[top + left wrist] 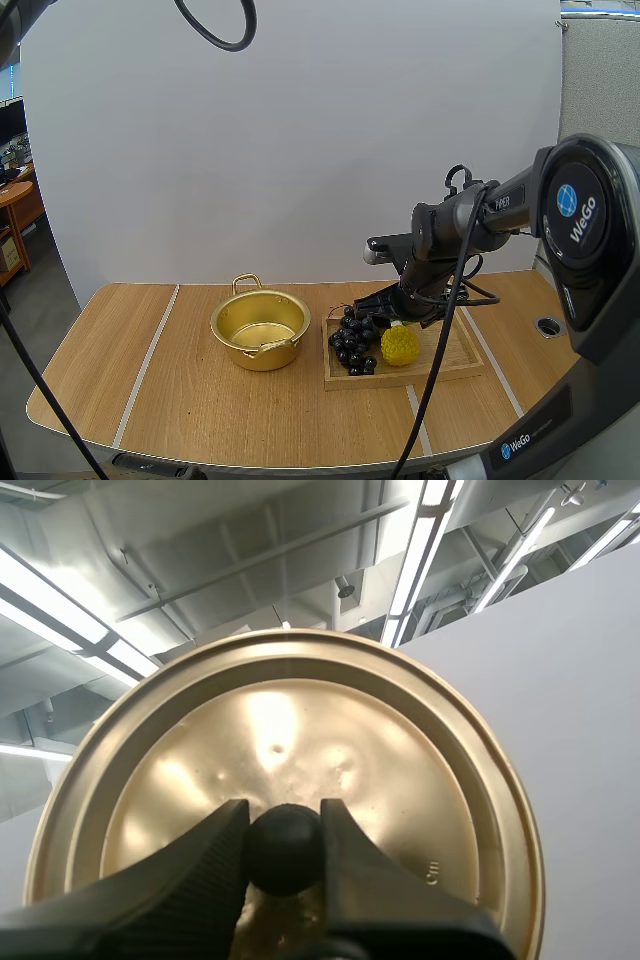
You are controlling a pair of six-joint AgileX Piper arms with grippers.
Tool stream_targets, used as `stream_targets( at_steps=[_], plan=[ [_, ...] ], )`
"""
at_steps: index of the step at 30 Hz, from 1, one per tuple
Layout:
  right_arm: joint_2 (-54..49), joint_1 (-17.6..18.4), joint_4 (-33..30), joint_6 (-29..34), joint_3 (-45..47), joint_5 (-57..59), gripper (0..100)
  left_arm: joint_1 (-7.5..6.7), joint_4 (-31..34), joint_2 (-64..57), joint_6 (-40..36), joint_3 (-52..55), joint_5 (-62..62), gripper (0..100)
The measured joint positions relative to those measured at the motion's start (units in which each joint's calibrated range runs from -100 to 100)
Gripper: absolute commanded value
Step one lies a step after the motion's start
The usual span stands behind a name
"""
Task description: Open the pot, put the pineapple inside, and close it
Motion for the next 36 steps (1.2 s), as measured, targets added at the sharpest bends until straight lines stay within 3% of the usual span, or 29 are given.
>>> stream_targets(
  at_steps=[27, 28, 30, 31, 33, 34, 36],
  plan=[
    [10.63, 0.00, 0.00, 0.00, 0.00, -4.92, 100, 0.00, 0.10, 0.00, 0.00, 0.00, 0.00, 0],
    [10.60, 0.00, 0.00, 0.00, 0.00, -5.27, 97, 0.00, 0.10, 0.00, 0.00, 0.00, 0.00, 0],
    [10.77, 0.00, 0.00, 0.00, 0.00, -5.64, 65, 0.00, 0.10, 0.00, 0.00, 0.00, 0.00, 0],
    [10.77, 0.00, 0.00, 0.00, 0.00, -5.88, 42, 0.00, 0.10, 0.00, 0.00, 0.00, 0.00, 0],
    [10.77, 0.00, 0.00, 0.00, 0.00, -6.08, 8, 0.00, 0.10, 0.00, 0.00, 0.00, 0.00, 0],
    [10.77, 0.00, 0.00, 0.00, 0.00, -6.08, 0, 0.00, 0.10, 0.00, 0.00, 0.00, 0.00, 0],
    [10.77, 0.00, 0.00, 0.00, 0.00, -6.08, 0, 0.00, 0.10, 0.00, 0.00, 0.00, 0.00, 0]
  ],
)
